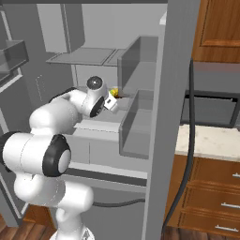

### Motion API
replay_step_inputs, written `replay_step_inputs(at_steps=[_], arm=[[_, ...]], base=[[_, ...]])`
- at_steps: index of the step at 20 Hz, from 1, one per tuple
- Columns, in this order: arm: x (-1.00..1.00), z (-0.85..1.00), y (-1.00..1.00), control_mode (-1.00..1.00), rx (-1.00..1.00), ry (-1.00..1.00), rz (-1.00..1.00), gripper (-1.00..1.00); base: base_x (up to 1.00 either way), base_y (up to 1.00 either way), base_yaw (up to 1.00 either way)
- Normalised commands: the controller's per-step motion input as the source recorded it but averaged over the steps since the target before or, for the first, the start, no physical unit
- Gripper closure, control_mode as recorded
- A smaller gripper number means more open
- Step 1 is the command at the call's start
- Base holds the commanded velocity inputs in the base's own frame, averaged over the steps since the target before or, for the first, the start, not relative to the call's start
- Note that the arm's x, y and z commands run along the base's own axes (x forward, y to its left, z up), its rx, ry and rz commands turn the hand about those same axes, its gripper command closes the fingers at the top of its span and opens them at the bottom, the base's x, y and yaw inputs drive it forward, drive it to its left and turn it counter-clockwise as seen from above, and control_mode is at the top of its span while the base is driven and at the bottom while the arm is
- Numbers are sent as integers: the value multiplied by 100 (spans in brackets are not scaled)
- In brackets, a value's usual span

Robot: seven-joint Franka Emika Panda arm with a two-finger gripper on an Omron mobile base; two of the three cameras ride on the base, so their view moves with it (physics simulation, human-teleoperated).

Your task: Place the tupperware containing the chicken drumstick and corn meal in the microwave. Close the microwave door and press the start button to reheat the meal.

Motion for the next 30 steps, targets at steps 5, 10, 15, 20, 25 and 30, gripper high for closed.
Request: replay_step_inputs(at_steps=[5,10,15,20,25,30], arm=[[43,-14,-5,-100,4,0,-1,-100],[44,-16,-1,-100,3,0,-2,-100],[43,-19,0,-100,0,0,-3,-100],[48,-14,0,-100,0,1,-3,-100],[51,-13,0,-100,0,4,-3,-100],[52,-13,0,-100,0,4,-3,-100]], base=[[0,0,0],[0,0,0],[0,0,0],[0,0,0],[0,0,0],[0,0,0]])
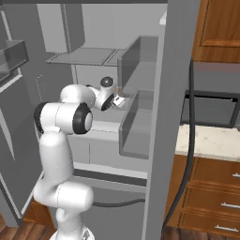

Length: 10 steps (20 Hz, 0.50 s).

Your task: Place the tupperware containing the chicken drumstick and corn meal in the microwave. Close the microwave door and press the start button to reheat the meal.

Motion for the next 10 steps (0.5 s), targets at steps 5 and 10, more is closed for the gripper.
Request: replay_step_inputs(at_steps=[5,10], arm=[[52,-13,0,-100,0,4,-3,-100],[48,-16,0,-100,0,3,-3,-100]], base=[[0,0,0],[0,0,0]])
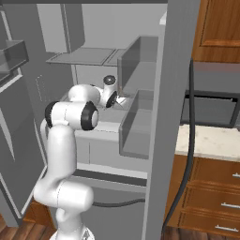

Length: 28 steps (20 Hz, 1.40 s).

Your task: Place the tupperware containing the chicken drumstick and corn meal in the microwave. Close the microwave door and press the start button to reheat the meal.

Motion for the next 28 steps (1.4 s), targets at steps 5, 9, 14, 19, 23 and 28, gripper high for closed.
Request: replay_step_inputs(at_steps=[5,9,14,19,23,28], arm=[[48,-21,0,-100,0,4,-4,-100],[47,-23,0,-100,0,5,-4,-100],[30,-21,0,-100,1,7,-5,-100],[6,-14,0,-100,0,12,-7,100],[0,-4,0,-100,0,-1,0,100],[0,-33,0,-100,0,-13,-9,100]], base=[[0,0,0],[0,0,0],[0,0,0],[0,0,0],[0,0,0],[0,0,0]])
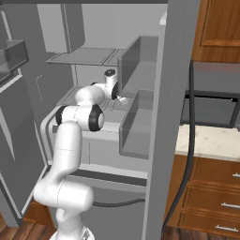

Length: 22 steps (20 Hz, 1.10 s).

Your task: Place the tupperware containing the chicken drumstick and corn meal in the microwave. Close the microwave door and press the start button to reheat the meal.

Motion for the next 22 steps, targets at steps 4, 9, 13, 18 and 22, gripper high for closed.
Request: replay_step_inputs(at_steps=[4,9,13,18,22], arm=[[-1,-26,0,-100,0,-14,-16,100],[-20,-10,0,-100,0,-7,-16,100],[-55,0,0,-100,0,0,-11,100],[-86,0,0,-100,0,1,-5,100],[-100,0,0,-100,0,1,-1,100]], base=[[0,0,0],[0,0,0],[0,0,0],[0,0,0],[0,0,0]])
